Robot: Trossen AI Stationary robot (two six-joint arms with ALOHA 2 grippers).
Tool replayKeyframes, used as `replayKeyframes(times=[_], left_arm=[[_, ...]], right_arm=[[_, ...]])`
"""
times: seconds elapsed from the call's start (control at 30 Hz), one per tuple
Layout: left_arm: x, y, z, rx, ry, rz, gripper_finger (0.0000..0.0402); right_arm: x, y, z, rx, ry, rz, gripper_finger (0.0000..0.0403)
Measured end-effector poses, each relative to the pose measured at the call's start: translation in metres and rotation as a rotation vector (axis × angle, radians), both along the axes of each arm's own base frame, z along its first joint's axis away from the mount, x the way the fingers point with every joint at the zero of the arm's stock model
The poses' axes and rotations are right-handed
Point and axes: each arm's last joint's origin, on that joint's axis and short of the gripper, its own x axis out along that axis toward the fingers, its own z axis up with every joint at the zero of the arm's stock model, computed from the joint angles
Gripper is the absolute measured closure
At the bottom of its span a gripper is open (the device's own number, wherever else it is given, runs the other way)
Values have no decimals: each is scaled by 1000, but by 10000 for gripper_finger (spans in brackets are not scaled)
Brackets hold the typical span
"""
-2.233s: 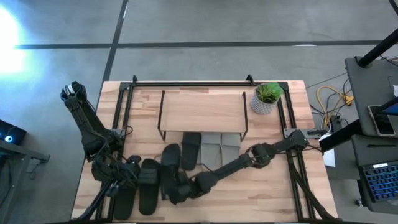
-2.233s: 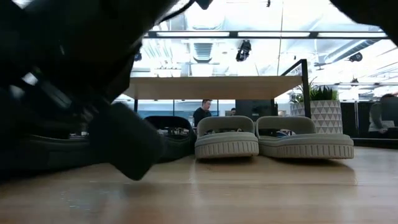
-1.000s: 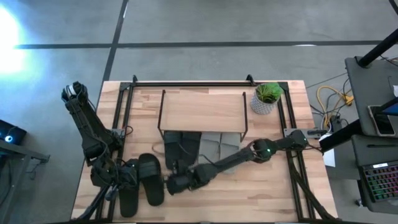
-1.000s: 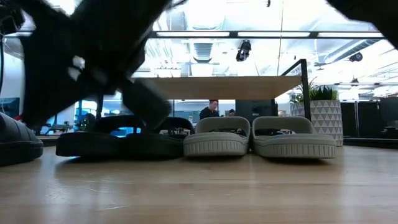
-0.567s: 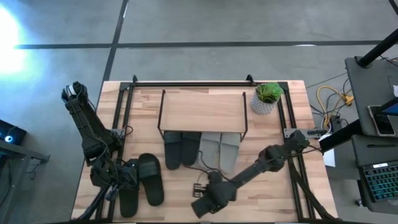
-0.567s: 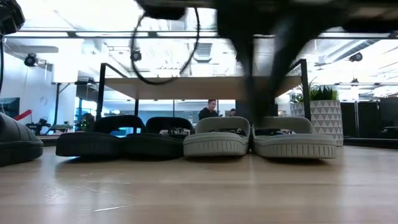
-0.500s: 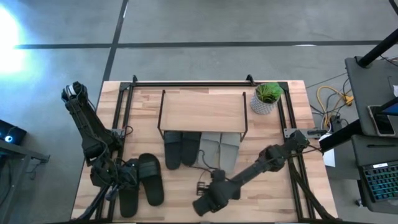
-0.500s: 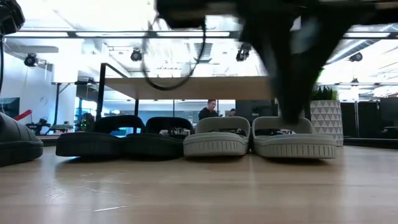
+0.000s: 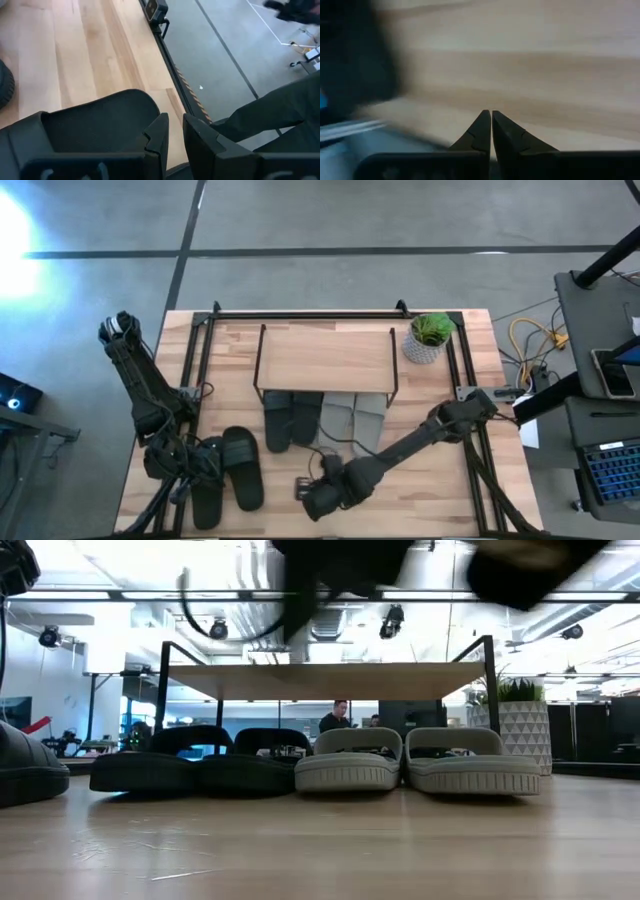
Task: Pick and place slides into the shelf
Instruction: Adjust the grey slides under the shelf
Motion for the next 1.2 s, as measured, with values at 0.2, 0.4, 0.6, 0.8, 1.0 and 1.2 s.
replayKeyframes(times=[0.2, 0.4, 0.6, 0.8, 1.0, 1.2], left_arm=[[0, 0, 0, 2, 0, 0, 359], [0, 0, 0, -7, 7, -13, 359], [0, 0, 0, -7, 5, -9, 359], [2, 3, 1, 17, -41, 72, 359], [2, 6, 1, 23, -54, 103, 359], [3, 6, 1, 26, -53, 105, 359]], right_arm=[[17, 1, -29, -16, -385, -211, 394], [-24, -20, -44, -51, -119, -222, 394], [-86, -43, 19, -59, 65, -167, 394], [-111, -48, 24, -4, 146, -129, 394], [-104, -39, -14, 0, 151, -122, 394], [-101, -39, -36, -81, 192, -136, 394]])
